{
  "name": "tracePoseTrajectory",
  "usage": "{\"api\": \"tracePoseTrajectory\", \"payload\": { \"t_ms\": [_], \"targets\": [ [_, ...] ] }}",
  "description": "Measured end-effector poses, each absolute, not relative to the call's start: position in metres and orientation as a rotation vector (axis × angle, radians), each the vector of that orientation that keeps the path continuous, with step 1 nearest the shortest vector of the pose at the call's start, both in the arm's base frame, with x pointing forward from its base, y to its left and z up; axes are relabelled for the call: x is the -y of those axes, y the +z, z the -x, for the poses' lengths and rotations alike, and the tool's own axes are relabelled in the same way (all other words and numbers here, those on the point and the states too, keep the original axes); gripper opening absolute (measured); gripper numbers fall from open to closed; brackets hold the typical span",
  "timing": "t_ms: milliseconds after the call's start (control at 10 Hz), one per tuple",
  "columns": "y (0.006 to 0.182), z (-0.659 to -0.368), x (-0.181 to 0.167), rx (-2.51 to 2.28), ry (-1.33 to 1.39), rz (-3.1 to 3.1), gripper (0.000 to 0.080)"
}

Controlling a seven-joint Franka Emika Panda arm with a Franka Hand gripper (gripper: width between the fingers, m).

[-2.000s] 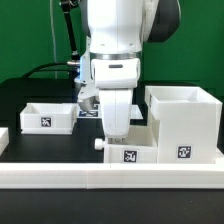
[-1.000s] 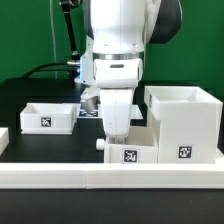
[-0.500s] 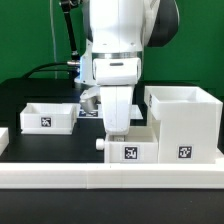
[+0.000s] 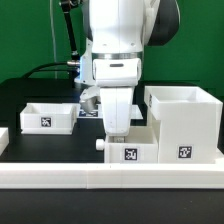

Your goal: Assemble drawer

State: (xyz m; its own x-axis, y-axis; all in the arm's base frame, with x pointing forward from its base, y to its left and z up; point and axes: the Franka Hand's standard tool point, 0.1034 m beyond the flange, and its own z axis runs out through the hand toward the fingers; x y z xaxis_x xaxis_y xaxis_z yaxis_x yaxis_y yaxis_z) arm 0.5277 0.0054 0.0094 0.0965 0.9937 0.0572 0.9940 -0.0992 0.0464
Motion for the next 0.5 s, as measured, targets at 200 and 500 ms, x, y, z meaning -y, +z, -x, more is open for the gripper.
{"api": "tracePoseTrajectory", "payload": {
  "t_ms": [200, 500],
  "targets": [
    [0.0095, -0.5278, -0.0072, 2.097, -0.109, 2.338, 0.0042],
    [0.0094, -0.5279, -0.0051, 2.091, -0.110, 2.343, 0.0042]
  ]
}}
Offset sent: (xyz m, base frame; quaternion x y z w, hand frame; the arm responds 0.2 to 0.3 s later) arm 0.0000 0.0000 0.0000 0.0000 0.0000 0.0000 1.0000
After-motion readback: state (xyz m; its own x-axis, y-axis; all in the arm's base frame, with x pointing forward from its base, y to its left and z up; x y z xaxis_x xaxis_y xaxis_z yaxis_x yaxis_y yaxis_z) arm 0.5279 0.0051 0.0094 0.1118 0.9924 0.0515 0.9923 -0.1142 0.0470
